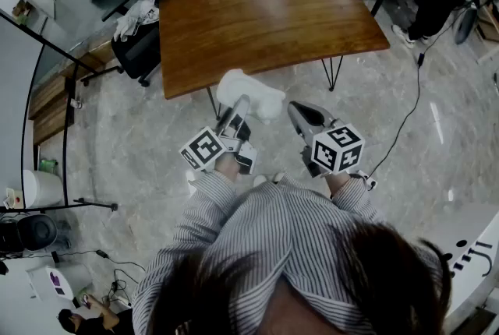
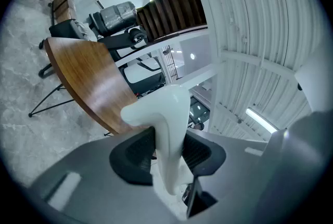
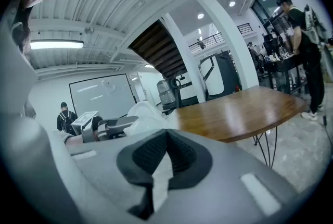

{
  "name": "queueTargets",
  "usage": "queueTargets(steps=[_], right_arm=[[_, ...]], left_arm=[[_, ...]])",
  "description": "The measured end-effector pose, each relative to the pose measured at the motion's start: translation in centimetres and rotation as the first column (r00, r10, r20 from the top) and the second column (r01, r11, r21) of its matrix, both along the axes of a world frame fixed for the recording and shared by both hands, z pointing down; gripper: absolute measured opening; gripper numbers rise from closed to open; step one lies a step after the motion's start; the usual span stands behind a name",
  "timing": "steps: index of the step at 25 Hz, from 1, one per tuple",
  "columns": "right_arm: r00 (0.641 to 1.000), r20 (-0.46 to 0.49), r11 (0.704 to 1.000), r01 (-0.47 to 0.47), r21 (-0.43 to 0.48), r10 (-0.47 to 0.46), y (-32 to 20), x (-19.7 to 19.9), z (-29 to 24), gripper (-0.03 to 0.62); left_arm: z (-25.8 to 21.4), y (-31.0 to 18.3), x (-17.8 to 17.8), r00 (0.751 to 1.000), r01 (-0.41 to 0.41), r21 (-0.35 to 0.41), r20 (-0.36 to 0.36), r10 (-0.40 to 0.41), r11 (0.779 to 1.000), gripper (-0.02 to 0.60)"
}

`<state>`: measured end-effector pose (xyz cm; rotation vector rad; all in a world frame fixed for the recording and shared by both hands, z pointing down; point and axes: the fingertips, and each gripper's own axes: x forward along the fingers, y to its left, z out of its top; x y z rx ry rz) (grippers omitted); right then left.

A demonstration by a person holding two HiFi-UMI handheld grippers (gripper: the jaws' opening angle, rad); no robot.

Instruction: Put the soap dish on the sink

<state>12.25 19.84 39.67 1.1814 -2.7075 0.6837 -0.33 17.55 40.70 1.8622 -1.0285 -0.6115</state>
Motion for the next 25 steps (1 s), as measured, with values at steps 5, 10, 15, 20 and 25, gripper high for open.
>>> queueTargets(steps=[5,10,15,20,25], right_arm=[[1.000,-0.009,1.000,0.013,0.008,-0.012,-0.2,-0.1,0.1,0.002],[1.000,-0.004,1.000,0.023,0.020,-0.023,-0.1,-0.3,0.1,0.000],[1.000,-0.003,1.000,0.025,0.007,-0.025,-0.9,0.2,0.3,0.002],[1.000,-0.022,1.000,0.013,-0.022,-0.013,-1.6,0.6,1.8,0.002],[1.000,-0.027,0.999,0.003,-0.042,-0.004,-4.3,1.3,2.9,0.002]], left_arm=[[-0.2,-0.2,0.0,1.000,0.007,0.006,0.006,-0.007,1.000,0.144],[0.1,-0.4,-0.1,1.000,0.014,0.008,0.005,-0.014,1.000,0.144],[0.3,-1.0,0.7,1.000,0.020,-0.001,0.006,-0.020,1.000,0.144],[0.8,-1.4,1.6,0.999,0.018,0.000,0.027,-0.018,1.000,0.144],[2.7,-3.4,2.3,0.999,0.016,-0.046,0.029,-0.015,0.999,0.144]])
